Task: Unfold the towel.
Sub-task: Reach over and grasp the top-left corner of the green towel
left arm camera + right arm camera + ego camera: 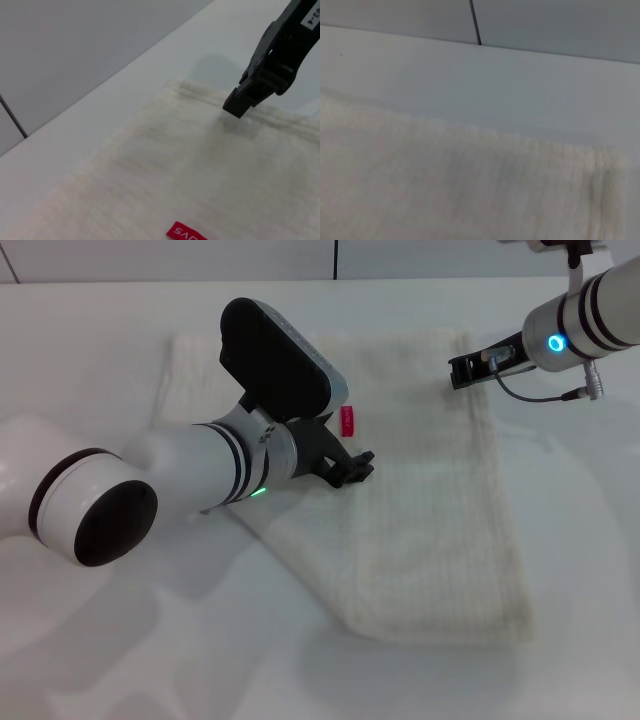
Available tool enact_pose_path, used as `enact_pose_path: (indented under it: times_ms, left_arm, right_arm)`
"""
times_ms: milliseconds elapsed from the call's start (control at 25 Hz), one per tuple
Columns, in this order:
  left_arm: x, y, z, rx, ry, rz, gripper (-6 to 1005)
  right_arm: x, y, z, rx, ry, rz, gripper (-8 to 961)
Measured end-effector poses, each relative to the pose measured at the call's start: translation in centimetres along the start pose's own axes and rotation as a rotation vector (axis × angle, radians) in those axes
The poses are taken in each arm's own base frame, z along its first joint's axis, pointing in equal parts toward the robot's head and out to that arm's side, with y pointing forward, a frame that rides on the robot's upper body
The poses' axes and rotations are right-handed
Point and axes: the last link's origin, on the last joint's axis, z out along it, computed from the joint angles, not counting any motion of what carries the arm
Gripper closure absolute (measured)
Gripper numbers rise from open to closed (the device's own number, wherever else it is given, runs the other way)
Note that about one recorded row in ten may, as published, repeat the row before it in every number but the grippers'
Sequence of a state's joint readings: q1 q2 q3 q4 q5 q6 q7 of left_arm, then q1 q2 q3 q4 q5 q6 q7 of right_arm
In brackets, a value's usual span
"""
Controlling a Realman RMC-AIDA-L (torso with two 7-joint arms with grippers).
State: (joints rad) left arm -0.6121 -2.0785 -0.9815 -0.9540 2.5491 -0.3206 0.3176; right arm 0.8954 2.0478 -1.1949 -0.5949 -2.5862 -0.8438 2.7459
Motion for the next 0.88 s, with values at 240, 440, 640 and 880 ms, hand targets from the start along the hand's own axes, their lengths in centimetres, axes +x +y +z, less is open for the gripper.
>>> enact_pose_path:
  times_ms: [240, 440, 640, 880]
  left_arm:
    - [-0.2, -0.1, 0.2, -0.004, -0.013, -0.014, 233]
    - [0.1, 0.0, 0.3, -0.015, -0.023, -0.016, 275]
    - [0.4, 0.1, 0.2, -0.026, -0.032, -0.012, 470]
    - [1.5, 0.9, -0.5, -0.054, -0.016, 0.005, 655]
  right_arm:
    - [0.0, 0.1, 0.0, -0.002, 0.000, 0.000, 954]
    - [0.0, 0.1, 0.0, -0.002, 0.000, 0.000, 954]
    - [0.2, -0.1, 0.0, 0.006, 0.004, -0.005, 953]
    - [0.4, -0.3, 0.0, 0.008, 0.005, -0.002, 953]
